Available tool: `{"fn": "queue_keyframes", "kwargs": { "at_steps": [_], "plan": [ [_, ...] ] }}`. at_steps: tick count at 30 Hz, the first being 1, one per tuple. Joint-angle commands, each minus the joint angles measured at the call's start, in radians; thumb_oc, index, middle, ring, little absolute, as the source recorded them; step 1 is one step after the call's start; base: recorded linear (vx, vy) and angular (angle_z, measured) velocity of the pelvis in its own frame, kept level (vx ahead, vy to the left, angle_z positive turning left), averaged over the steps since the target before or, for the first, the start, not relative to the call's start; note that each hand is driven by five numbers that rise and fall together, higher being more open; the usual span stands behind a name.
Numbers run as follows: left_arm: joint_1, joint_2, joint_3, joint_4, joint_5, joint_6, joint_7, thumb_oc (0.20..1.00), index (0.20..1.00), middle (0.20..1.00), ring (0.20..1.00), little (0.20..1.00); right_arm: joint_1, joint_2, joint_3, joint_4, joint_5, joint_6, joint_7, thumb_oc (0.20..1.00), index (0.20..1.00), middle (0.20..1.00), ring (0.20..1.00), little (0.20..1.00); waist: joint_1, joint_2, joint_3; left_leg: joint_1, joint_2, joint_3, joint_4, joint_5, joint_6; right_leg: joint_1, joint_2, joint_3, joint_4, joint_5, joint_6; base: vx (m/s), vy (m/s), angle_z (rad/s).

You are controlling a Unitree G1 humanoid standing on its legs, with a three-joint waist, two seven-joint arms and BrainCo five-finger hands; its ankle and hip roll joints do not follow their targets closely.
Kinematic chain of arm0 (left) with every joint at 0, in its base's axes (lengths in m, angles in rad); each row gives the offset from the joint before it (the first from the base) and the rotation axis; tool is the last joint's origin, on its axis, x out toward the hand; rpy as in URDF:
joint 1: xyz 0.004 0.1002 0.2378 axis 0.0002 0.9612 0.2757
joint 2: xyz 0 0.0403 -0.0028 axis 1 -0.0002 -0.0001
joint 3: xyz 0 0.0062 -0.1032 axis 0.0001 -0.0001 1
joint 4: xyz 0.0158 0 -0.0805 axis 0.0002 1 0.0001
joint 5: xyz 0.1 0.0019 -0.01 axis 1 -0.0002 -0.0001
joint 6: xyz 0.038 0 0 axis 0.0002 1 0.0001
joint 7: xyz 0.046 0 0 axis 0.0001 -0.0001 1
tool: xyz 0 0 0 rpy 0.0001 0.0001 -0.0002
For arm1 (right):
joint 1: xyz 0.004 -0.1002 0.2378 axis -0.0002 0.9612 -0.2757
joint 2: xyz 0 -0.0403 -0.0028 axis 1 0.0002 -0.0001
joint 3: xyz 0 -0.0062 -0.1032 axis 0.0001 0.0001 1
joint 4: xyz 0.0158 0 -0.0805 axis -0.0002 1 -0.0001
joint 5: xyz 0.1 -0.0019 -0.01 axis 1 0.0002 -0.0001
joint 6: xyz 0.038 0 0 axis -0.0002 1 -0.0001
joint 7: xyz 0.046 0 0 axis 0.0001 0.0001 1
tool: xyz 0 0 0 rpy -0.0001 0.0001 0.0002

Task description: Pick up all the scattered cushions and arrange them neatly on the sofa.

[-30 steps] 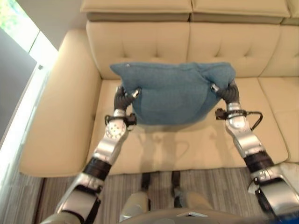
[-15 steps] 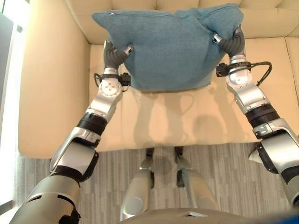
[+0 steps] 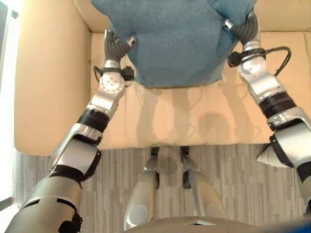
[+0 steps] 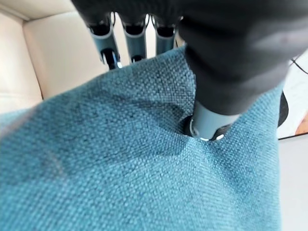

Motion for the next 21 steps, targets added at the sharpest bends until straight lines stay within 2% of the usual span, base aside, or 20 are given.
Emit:
{"fn": "queue_keyframes", "kwargs": {
  "at_steps": [1,5,13,15,18,21],
  "plan": [
    [-0.119,0.045,-0.002,0.034,0.032,-0.061,0.018,1.0,1.0,1.0,1.0,1.0,-0.059,-0.01,0.048,0.01,-0.065,-0.002,-0.025,1.0,1.0,1.0,1.0,1.0,0.02,-0.029,-0.013,0.007,-0.024,0.034,0.12,-0.136,-0.021,-0.005,-0.101,0.038,0.123,-0.069,0.134,-0.02,0.002,0.07],
    [-0.206,0.078,-0.03,0.13,0.056,-0.03,0.038,1.0,1.0,1.0,1.0,1.0,-0.128,-0.034,0.088,0.11,-0.107,0.045,-0.055,1.0,1.0,1.0,1.0,1.0,0.021,-0.019,0.006,-0.021,-0.03,0.029,0.116,-0.125,-0.023,-0.031,-0.104,0.028,0.126,-0.064,0.137,-0.02,0.004,0.03],
    [-0.25,0.144,-0.032,0.239,0.006,-0.016,0.008,1.0,1.0,1.0,1.0,1.0,-0.173,-0.102,0.134,0.206,-0.075,0.068,-0.033,1.0,1.0,1.0,1.0,1.0,0.02,-0.018,0.01,-0.042,-0.037,0.029,0.123,-0.12,-0.024,-0.045,-0.106,0.028,0.121,-0.054,0.142,0.0,0.006,0.02],
    [-0.26,0.212,-0.032,0.271,0.007,-0.009,-0.013,1.0,1.0,1.0,1.0,1.0,-0.167,-0.187,0.133,0.238,-0.054,0.058,-0.022,1.0,1.0,1.0,1.0,1.0,0.023,-0.019,0.005,-0.036,-0.041,0.034,0.126,-0.126,-0.024,-0.036,-0.109,0.032,0.111,-0.046,0.145,-0.01,0.032,0.02],
    [-0.225,0.256,-0.008,0.258,-0.015,-0.019,-0.037,1.0,1.0,1.0,1.0,1.0,-0.129,-0.258,0.106,0.249,-0.034,0.059,-0.01,1.0,1.0,1.0,1.0,1.0,0.023,-0.02,-0.001,-0.025,-0.042,0.035,0.127,-0.129,-0.025,-0.022,-0.112,0.03,0.106,-0.044,0.147,0.0,0.0,0.0],
    [-0.19,0.269,0.011,0.244,-0.027,-0.023,-0.049,1.0,1.0,1.0,1.0,1.0,-0.093,-0.288,0.08,0.25,-0.026,0.057,-0.007,1.0,1.0,1.0,1.0,1.0,0.024,-0.02,-0.006,-0.007,-0.043,0.037,0.122,-0.133,-0.025,-0.004,-0.113,0.028,0.101,-0.046,0.147,0.0,-0.001,0.01]
  ]
}}
